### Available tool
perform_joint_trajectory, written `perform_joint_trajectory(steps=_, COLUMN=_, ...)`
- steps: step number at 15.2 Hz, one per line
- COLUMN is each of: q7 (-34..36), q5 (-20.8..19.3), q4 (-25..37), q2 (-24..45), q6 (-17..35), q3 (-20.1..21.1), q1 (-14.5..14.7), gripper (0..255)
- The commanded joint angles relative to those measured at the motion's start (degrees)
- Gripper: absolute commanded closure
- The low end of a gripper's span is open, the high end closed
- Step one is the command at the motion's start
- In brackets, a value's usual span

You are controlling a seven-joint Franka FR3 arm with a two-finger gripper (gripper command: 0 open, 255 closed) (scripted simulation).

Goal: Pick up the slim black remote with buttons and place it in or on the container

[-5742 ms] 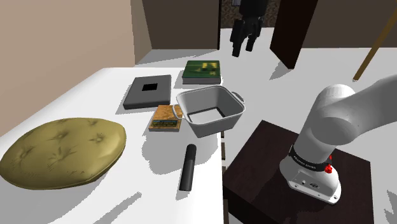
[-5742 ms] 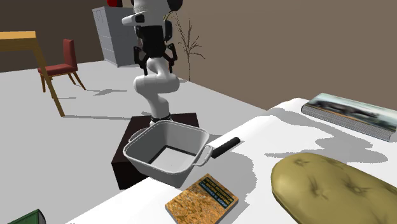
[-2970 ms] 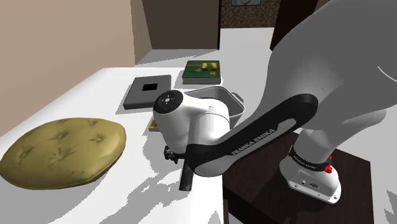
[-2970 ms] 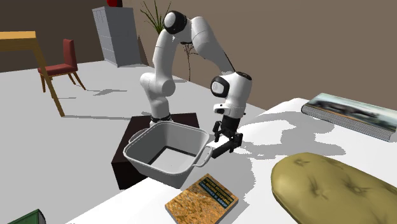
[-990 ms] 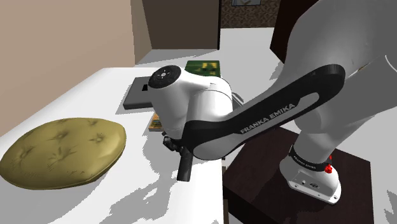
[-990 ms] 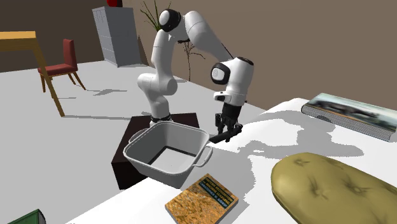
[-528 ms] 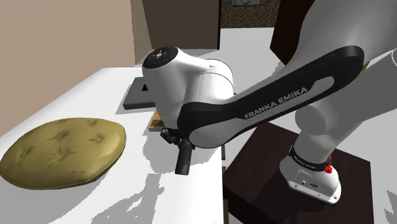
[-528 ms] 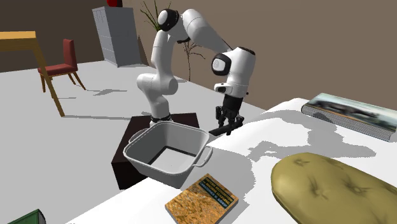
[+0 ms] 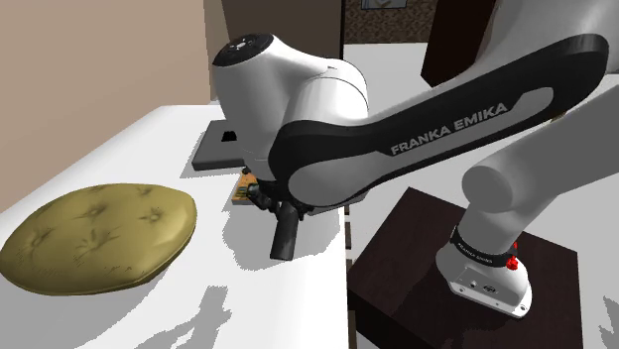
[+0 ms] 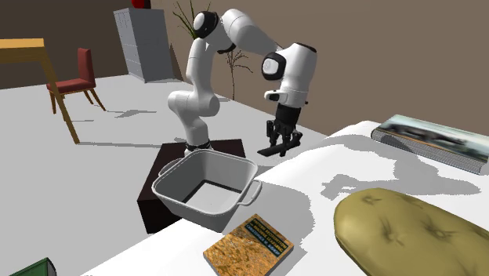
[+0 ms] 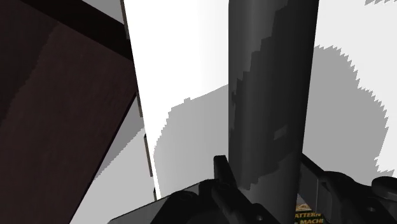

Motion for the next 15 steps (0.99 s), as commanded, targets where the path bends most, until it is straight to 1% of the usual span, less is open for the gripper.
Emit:
perform_joint_trajectory(steps=1, q7=-0.5, q5=-0.1, q4=1.0, q2=-0.5, q6=-1.6, q3=-1.4, q1=0.6, gripper=255)
perform_joint_trajectory(steps=10, q7=-1.7, q5=-0.6, q4=6.0, q2=-1.9, q6=-8.5, q3=-5.6, q1=2.2, gripper=255)
perform_joint_trajectory(steps=11, q7=-1.7, q5=-0.6, q4=6.0, q2=-2.0, q6=-8.6, q3=-5.7, q1=2.3, gripper=255)
perform_joint_trajectory(steps=15, q7=-7.5, q5=-1.0, q4=1.2, q2=-3.6, q6=-6.5, q3=-11.8, q1=3.4, gripper=255)
